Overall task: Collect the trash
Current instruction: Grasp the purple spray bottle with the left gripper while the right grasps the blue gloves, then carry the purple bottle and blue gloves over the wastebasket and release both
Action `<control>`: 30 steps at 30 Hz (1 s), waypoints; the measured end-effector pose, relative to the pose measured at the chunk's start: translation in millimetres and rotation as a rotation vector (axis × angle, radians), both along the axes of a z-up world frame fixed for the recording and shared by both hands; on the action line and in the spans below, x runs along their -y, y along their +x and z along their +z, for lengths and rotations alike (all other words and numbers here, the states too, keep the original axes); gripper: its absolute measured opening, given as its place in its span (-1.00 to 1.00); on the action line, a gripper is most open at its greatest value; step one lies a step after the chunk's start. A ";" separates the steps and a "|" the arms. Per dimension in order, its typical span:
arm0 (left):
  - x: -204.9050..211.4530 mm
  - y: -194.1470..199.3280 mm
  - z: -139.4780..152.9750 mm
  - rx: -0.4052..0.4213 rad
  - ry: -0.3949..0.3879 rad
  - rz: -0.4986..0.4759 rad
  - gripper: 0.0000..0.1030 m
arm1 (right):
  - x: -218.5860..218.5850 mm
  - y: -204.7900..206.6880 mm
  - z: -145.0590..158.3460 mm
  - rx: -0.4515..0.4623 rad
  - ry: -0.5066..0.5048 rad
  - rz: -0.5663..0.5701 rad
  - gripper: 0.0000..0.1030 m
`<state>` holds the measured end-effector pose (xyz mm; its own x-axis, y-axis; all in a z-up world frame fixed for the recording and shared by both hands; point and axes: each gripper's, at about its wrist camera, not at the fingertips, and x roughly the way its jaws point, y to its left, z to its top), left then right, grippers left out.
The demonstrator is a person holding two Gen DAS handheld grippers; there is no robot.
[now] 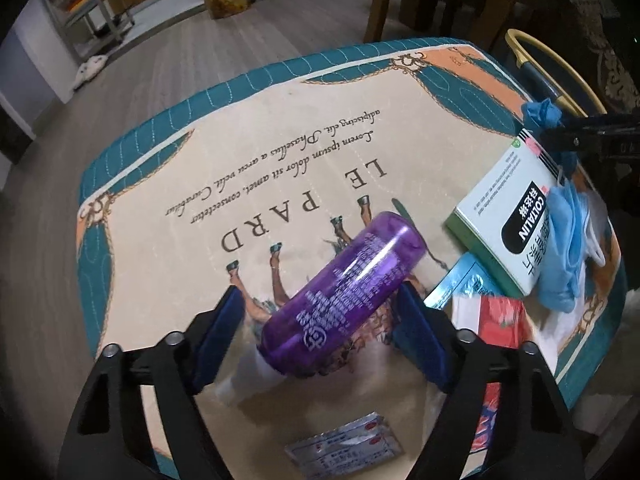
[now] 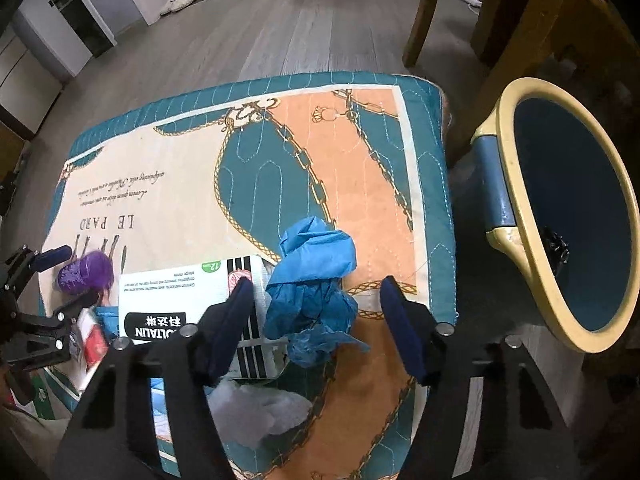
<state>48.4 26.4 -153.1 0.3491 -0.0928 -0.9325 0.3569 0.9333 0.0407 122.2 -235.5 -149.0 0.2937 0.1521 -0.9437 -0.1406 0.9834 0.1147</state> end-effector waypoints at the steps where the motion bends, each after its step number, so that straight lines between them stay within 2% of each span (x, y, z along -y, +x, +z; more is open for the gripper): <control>1: 0.4 1.5 -0.8 -0.004 -0.002 -0.002 0.41 | -0.7 0.2 -1.0 -0.002 -0.008 0.004 0.10; 3: 3.3 3.2 -3.1 -0.016 -0.008 -0.009 0.26 | 0.0 0.9 -1.7 -0.006 0.006 0.006 -0.13; 10: 5.2 8.6 -5.0 -0.019 -0.015 0.019 0.20 | 4.8 0.6 -2.6 -0.015 0.034 -0.002 -0.18; 15: -1.6 15.0 -3.5 -0.023 -0.028 0.062 -0.09 | 3.3 0.8 -3.1 -0.015 0.035 -0.006 -0.18; 18: -6.0 16.7 -3.0 -0.025 -0.029 0.074 -0.23 | 4.0 0.8 -1.6 -0.012 0.037 -0.007 -0.27; 22: -11.6 17.9 -0.7 -0.001 -0.005 0.083 -0.28 | 5.4 0.8 3.7 0.003 0.050 -0.007 -0.32; 30: -18.3 23.5 25.8 0.072 -0.075 0.159 -0.32 | 9.1 -3.8 36.4 0.085 0.061 0.002 -0.33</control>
<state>71.9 44.8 -127.3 0.4304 -0.0994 -0.8971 0.2031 0.9791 -0.0110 118.4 -244.6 -112.6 0.3717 0.2087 -0.9046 -0.1539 0.9748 0.1617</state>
